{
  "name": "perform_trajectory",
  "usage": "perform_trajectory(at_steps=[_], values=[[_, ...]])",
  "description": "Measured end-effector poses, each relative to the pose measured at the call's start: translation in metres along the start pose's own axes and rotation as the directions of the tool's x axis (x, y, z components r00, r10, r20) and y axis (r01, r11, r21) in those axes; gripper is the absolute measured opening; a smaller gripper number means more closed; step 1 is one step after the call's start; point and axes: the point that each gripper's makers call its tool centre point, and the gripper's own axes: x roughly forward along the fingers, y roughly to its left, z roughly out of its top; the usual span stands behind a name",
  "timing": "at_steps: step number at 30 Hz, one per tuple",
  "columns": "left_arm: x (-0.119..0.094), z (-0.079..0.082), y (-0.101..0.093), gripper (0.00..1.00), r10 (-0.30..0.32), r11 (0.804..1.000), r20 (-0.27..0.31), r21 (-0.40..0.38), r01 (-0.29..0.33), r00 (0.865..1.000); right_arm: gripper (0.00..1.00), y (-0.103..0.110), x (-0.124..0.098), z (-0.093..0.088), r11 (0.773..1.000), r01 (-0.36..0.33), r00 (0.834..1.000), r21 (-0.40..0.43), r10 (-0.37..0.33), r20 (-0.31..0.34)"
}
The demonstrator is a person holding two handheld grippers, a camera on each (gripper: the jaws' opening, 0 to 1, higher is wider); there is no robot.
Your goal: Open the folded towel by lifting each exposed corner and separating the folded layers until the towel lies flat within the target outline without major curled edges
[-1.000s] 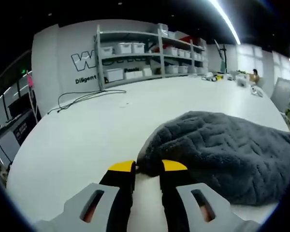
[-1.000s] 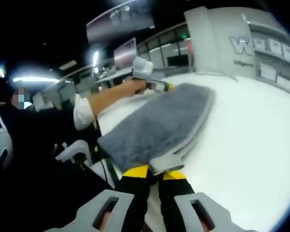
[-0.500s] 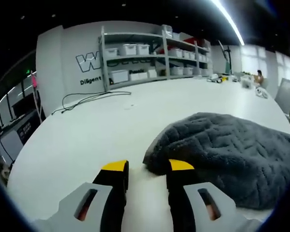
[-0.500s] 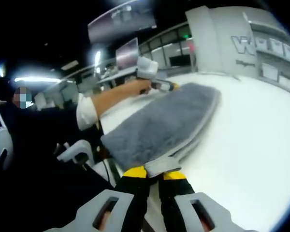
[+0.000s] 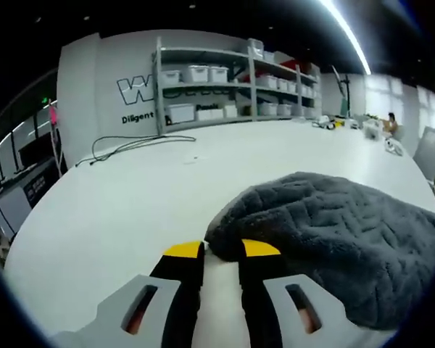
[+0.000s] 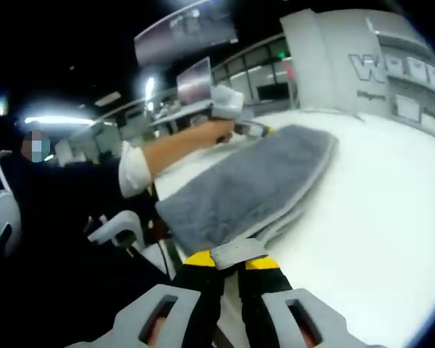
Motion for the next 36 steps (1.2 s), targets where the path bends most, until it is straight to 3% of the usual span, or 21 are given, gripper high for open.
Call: perform_trajectory(at_steps=[5, 36], values=[[0.002, 0.001, -0.001, 0.1, -0.005, 1.0, -0.006, -0.004, 0.005, 1.0, 0.03, 0.0, 0.0, 0.001, 1.0, 0.002, 1.0, -0.003, -0.003, -0.002], [0.027, 0.013, 0.008, 0.06, -0.041, 0.999, -0.009, 0.0, 0.041, 0.999, 0.04, 0.015, 0.008, -0.001, 1.0, -0.023, 1.0, -0.017, 0.023, -0.015]])
